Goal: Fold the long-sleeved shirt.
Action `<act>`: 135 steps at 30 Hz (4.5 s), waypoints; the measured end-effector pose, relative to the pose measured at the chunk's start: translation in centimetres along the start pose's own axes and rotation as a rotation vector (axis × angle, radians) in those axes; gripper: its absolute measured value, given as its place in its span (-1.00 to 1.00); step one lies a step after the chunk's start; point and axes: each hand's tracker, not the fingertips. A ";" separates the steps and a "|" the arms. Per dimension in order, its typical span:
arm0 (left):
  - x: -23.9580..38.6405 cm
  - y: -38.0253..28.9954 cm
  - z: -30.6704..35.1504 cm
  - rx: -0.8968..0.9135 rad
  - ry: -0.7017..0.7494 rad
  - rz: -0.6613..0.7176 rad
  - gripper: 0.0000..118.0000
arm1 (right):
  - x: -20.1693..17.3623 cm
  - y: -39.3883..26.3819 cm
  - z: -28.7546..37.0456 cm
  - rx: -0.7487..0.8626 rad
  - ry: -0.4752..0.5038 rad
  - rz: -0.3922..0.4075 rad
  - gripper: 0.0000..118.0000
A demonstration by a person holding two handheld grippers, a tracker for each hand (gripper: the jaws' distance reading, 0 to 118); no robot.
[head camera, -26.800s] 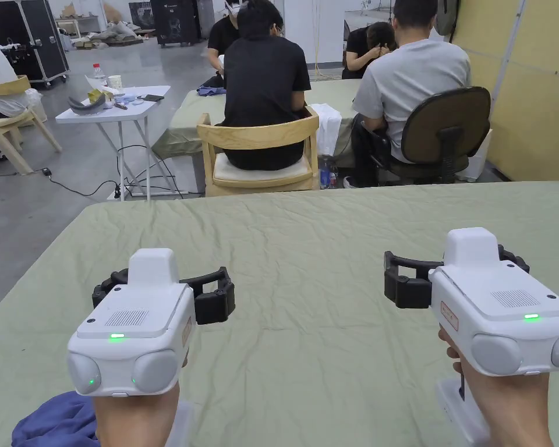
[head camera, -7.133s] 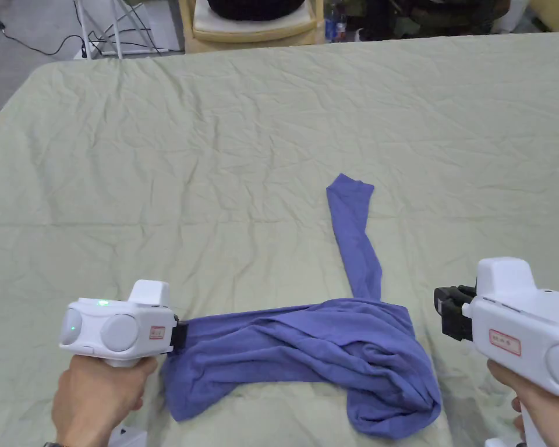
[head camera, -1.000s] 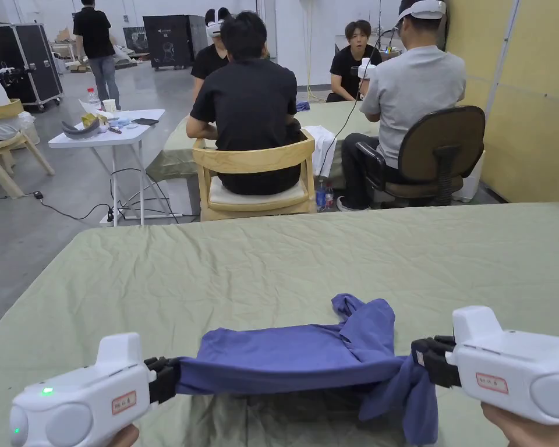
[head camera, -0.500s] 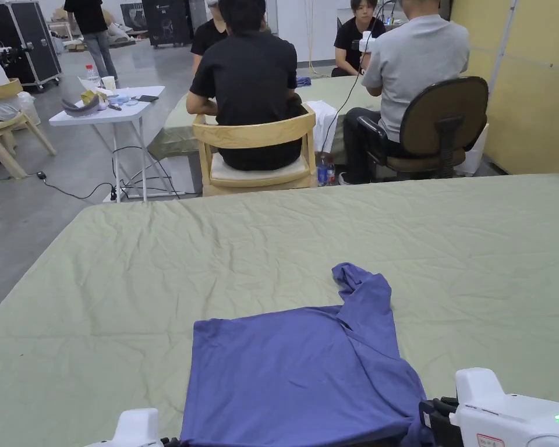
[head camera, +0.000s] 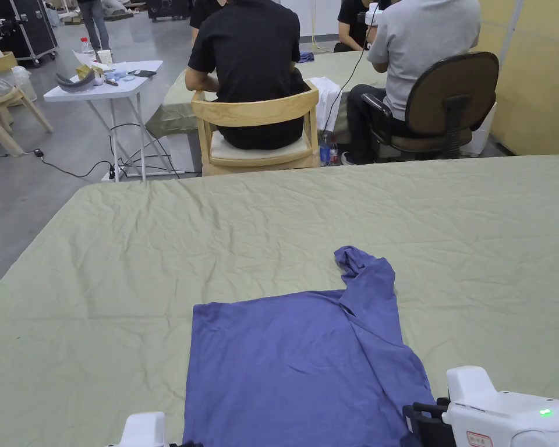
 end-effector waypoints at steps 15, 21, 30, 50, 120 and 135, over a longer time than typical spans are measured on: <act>3.7 10.3 6.3 0.290 0.017 -0.084 -0.78 | -3.8 9.3 8.1 0.337 -0.048 0.092 -0.52; 4.9 11.7 6.3 0.320 0.014 -0.130 -1.00 | -3.1 10.3 8.2 0.358 0.049 0.033 -1.00; 2.7 17.2 0.4 0.204 -0.003 -0.125 -1.00 | -2.4 11.6 5.7 0.322 0.024 0.052 -1.00; -3.1 25.7 -20.4 -0.091 0.066 -0.108 0.44 | 1.1 13.9 -7.8 0.108 0.040 -0.017 -1.00; -3.2 23.6 -20.3 0.017 0.082 -0.050 -0.93 | 8.2 28.0 -18.1 0.002 -0.049 -0.073 -0.90; 1.2 30.5 3.5 0.401 0.056 -0.172 -0.93 | 6.3 30.1 6.3 0.399 0.006 0.011 -0.90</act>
